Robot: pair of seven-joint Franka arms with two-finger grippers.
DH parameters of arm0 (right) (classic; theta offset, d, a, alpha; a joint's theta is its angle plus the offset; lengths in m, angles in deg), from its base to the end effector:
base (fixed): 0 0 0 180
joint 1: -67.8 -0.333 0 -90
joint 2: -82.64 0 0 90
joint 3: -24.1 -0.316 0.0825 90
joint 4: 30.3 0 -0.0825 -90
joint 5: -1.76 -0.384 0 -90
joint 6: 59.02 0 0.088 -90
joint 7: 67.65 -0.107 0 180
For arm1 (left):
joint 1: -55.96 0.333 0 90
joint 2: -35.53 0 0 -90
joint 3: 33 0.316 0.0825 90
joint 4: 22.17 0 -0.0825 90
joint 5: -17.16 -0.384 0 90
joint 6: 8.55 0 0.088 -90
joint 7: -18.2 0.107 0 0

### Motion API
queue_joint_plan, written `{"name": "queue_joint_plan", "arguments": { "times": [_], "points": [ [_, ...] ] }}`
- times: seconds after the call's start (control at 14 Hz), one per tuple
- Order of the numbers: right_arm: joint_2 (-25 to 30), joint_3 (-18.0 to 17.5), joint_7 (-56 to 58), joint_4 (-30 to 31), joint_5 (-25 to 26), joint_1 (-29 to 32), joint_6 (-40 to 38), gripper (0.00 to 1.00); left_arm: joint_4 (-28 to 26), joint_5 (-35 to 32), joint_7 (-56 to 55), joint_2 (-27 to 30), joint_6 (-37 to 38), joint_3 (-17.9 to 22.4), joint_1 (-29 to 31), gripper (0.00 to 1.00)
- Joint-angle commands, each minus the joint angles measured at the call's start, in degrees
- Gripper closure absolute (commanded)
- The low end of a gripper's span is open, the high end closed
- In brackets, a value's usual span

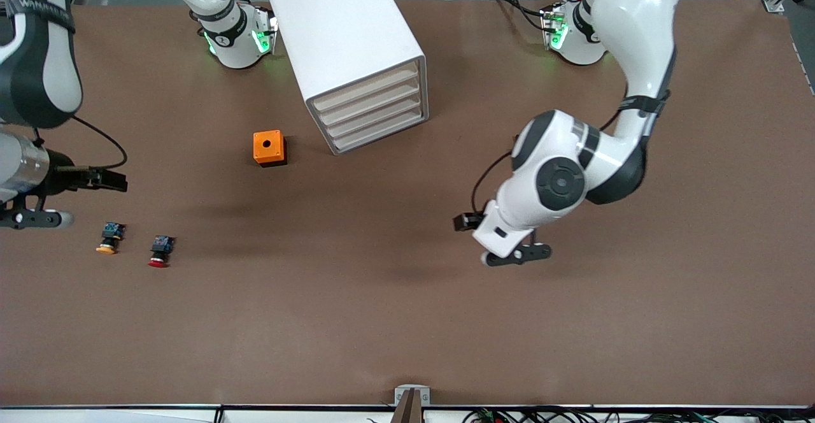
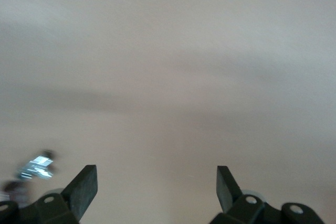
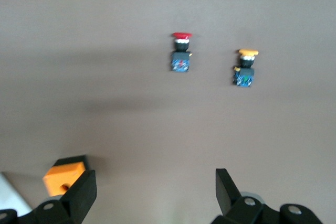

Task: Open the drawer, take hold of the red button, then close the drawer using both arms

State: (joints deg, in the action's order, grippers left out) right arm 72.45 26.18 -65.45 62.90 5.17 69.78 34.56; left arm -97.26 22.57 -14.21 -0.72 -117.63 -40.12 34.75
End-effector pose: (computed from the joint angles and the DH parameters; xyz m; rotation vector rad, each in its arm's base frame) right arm 0.5964 -0.0470 0.5006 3.0738 -0.0363 -0.2688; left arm 0.6441 -0.3323 0.3691 3.0084 0.1902 -0.1697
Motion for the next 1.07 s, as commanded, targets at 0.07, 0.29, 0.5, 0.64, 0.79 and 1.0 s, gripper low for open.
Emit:
{"name": "queue_joint_plan", "arguments": {
  "times": [0.07,0.29,0.5,0.64,0.79,1.0],
  "points": [
    [7.19,-0.05,-2.9,0.76,-2.88,-1.11,-4.98,0.0,-1.02,-3.12,7.86,4.33,5.62,-0.35,5.54,0.0],
    [10.44,-0.14,-3.43,0.67,-3.32,-1.19,-7.44,0.0,-1.11,-6.28,16.04,7.14,8.08,-0.17,10.64,0.0],
    [12.82,-0.23,-3.43,-1.42,-3.32,-1.19,-10.07,0.0,-1.11,-8.66,23.25,11.7,11.86,0.26,14.6,0.0],
    [12.74,0.03,-3.34,-5.72,-3.24,-1.02,-13.67,0.0,-1.11,-8.93,27.38,15.22,15.9,0.44,17.67,0.0],
    [12.74,0.39,-3.17,-7.76,-3.24,-0.93,-15.01,0.0,-1.19,-9.54,29.24,18.65,19.68,0.01,20.67,0.0],
    [12.39,0.47,-3.08,-7.77,-3.24,-0.84,-14.75,0.0,-1.81,-10.51,29.34,24.27,23.64,-0.7,22.17,0.0]
  ]
}}
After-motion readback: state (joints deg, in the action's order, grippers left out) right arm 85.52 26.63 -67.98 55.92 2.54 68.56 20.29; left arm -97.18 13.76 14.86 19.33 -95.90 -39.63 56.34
